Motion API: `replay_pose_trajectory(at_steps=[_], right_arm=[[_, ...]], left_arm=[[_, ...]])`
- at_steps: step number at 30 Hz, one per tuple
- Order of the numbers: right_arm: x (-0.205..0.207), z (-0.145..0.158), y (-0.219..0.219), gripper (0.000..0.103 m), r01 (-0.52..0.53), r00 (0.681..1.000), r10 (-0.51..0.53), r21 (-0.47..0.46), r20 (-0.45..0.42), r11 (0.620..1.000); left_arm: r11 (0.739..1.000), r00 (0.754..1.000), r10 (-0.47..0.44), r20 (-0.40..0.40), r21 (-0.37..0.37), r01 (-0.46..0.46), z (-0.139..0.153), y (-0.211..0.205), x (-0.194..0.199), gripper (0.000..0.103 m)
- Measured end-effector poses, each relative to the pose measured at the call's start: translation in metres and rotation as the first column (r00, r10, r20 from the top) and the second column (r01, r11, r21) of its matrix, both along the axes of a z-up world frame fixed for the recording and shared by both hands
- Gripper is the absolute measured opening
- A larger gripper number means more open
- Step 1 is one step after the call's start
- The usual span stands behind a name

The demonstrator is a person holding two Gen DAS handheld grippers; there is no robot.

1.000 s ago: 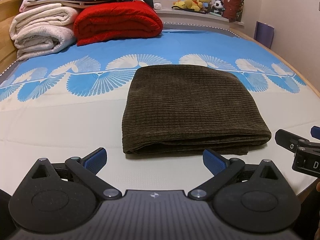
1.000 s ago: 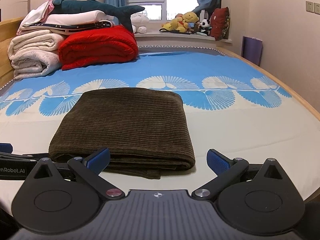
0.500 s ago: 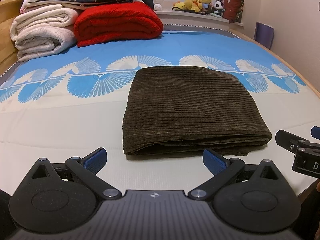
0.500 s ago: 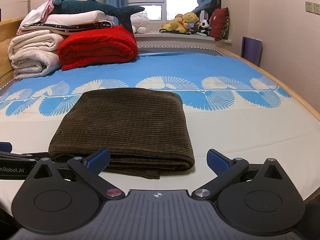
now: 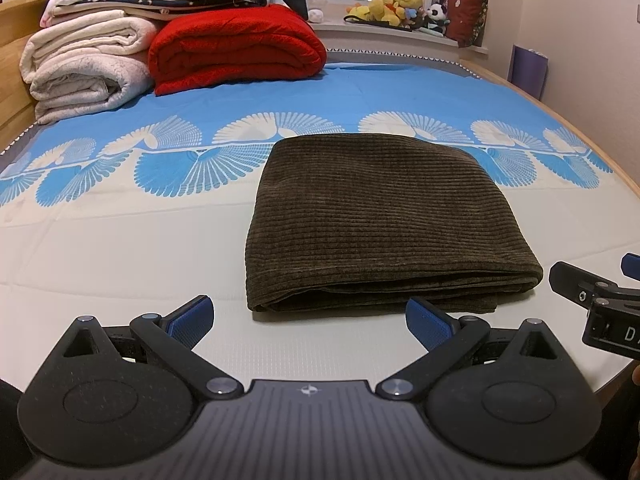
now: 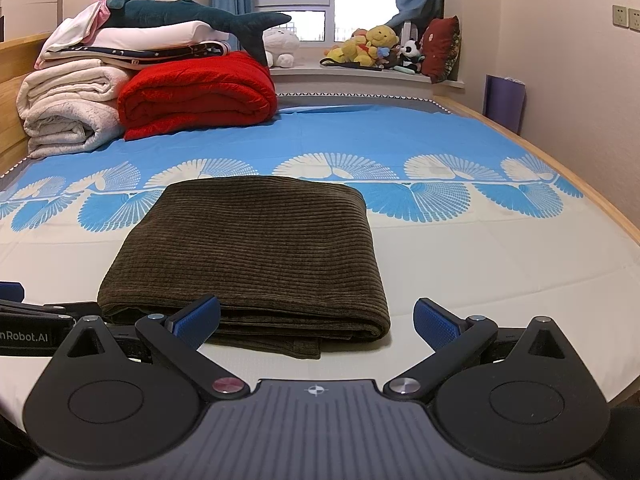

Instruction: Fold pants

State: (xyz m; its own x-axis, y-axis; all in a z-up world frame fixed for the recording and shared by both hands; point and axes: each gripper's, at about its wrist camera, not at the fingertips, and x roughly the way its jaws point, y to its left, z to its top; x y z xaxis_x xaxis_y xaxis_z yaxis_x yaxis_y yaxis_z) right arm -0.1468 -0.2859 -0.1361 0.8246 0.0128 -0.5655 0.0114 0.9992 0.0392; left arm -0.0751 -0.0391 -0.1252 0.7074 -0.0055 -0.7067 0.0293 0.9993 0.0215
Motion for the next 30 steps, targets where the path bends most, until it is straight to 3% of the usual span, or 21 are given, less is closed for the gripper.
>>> replay_pose_trajectory(at_steps=[30], right_arm=[[-0.0002,0.0001,0.0017,0.102,0.0,1.0,0.0,-0.003,0.003,1.0]], left_arm=[[1.0,1.0,0.003,0.003,-0.001,-0.003,0.0024,0.0019,0.0013,0.102]])
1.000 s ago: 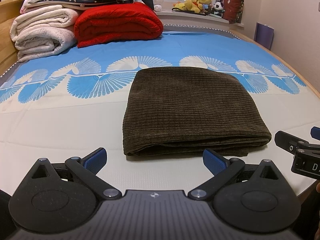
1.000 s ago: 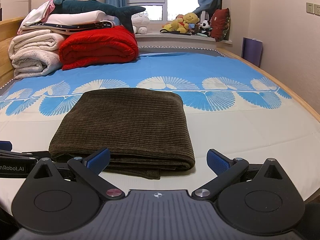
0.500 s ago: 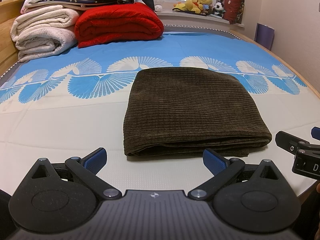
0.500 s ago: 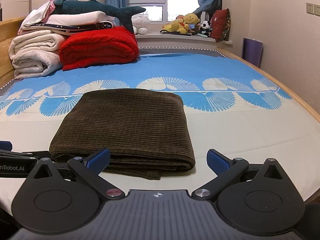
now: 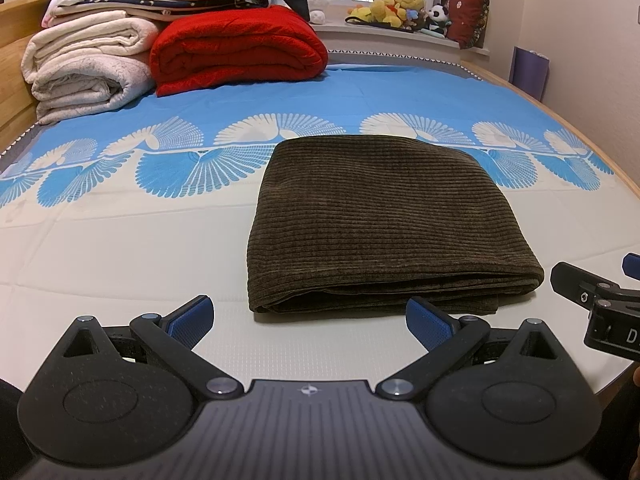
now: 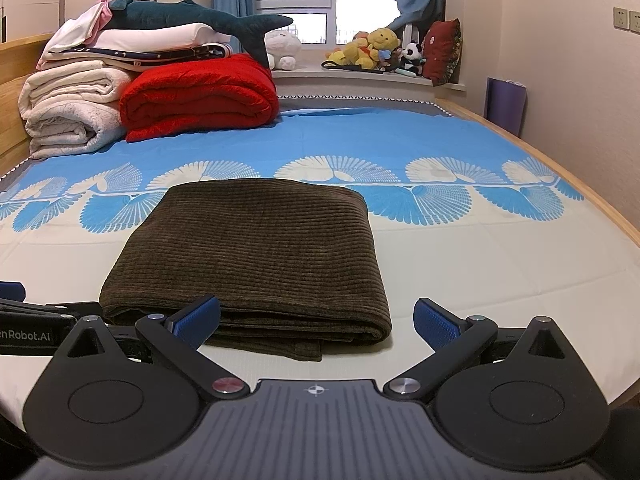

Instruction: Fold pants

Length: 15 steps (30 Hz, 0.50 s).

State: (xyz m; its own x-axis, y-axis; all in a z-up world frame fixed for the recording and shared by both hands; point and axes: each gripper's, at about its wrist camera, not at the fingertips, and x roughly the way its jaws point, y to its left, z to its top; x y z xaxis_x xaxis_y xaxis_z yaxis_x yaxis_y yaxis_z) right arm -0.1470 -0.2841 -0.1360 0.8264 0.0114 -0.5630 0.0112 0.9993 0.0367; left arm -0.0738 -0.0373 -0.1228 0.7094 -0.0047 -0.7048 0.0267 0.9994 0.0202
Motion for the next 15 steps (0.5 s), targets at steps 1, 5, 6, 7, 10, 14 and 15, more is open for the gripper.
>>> replay_pose_trajectory(at_steps=[1,5,6,7,10,14,15], right_arm=[[0.0002,0.0005,0.0001,0.102,-0.001,1.0,0.001,0.0,0.001,1.0],[0.0021,0.002,0.0005,0.102,-0.002,1.0,0.002,-0.002,0.002,1.0],[0.0014,0.0016,0.001,0.102,-0.002,1.0,0.002,-0.001,0.001,1.0],[0.0013,0.0015,0.001,0.102,-0.002,1.0,0.002,-0.001,0.002,1.0],[0.0021,0.002,0.0014,0.102,-0.002,1.0,0.002,-0.001,0.003,1.0],[0.003,0.0044,0.0026,0.102,-0.005,1.0,0.005,-0.002,0.007,1.0],[0.0029,0.0044,0.0025,0.102,-0.006,1.0,0.006,-0.002,0.008,1.0]], left_arm=[[1.0,1.0,0.002,0.0,0.0,-0.002,0.0004,-0.0003,0.0003,0.102],[1.0,1.0,0.0,0.0,0.0,0.0,0.0002,0.0,0.0001,0.102],[1.0,1.0,0.0,0.0,0.0,0.0,0.0002,0.0,0.0001,0.102],[1.0,1.0,0.0,0.0,0.0,0.0,0.0002,0.0,0.0002,0.102],[1.0,1.0,0.001,0.0,-0.001,-0.001,0.0001,-0.0001,0.0001,0.102],[1.0,1.0,0.004,0.0,-0.001,-0.004,0.0004,-0.0007,0.0,0.102],[1.0,1.0,0.003,0.0,-0.001,-0.003,0.0005,-0.0007,0.0,0.102]])
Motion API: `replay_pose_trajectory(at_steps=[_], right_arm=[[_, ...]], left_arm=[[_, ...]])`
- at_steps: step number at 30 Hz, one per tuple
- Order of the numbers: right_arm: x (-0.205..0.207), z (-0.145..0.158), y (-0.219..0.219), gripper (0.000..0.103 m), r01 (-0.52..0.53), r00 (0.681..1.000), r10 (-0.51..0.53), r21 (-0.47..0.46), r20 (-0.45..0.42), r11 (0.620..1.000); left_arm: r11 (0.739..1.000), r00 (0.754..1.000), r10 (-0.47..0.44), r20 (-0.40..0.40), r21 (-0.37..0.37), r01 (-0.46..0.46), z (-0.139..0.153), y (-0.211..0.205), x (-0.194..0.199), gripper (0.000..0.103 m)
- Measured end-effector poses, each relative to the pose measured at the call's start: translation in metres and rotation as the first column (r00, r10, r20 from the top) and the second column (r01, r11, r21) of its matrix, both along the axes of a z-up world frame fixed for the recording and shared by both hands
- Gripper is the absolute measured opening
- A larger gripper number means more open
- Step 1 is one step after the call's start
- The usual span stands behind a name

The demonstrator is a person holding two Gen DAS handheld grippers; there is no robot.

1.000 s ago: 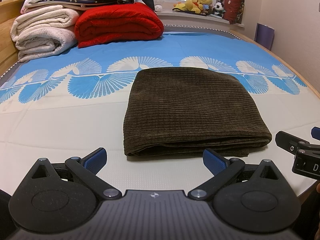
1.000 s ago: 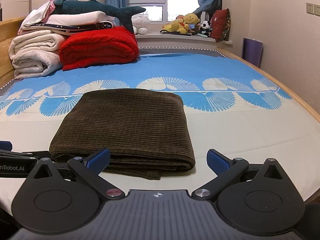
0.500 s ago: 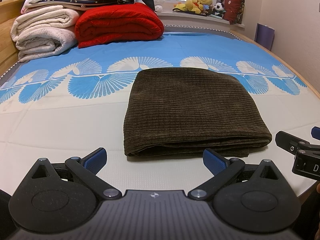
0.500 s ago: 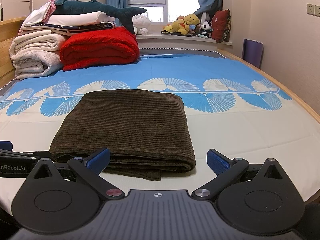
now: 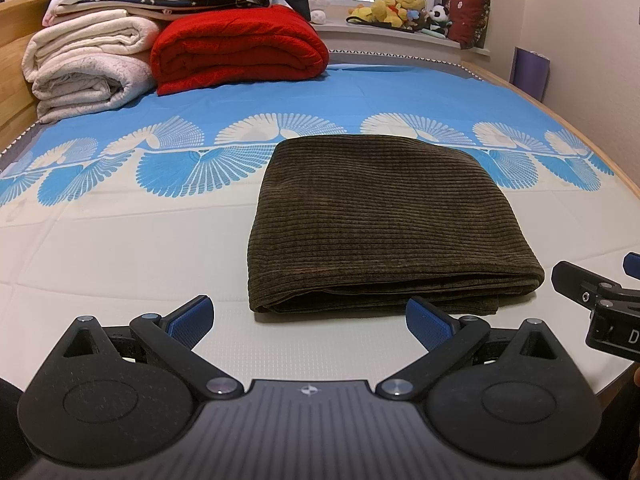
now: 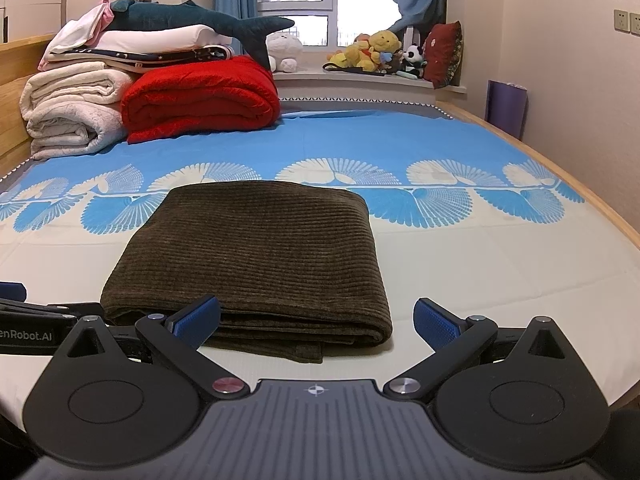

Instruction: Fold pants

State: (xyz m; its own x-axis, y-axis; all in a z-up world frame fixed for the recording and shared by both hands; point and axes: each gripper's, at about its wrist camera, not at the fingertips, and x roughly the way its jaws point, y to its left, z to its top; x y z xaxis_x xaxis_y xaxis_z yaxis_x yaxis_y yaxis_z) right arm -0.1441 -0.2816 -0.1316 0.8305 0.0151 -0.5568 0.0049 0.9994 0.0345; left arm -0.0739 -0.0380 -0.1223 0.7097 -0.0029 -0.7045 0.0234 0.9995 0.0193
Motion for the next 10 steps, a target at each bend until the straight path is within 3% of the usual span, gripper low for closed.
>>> replay_pose_trajectory(at_steps=[10], right_arm=[[0.0013,0.0004,0.0023,0.102,-0.001,1.0,0.001,0.002,0.008,1.0]], left_arm=[[1.0,1.0,0.008,0.003,0.009,-0.008,-0.003,-0.0037,-0.0001,0.102]])
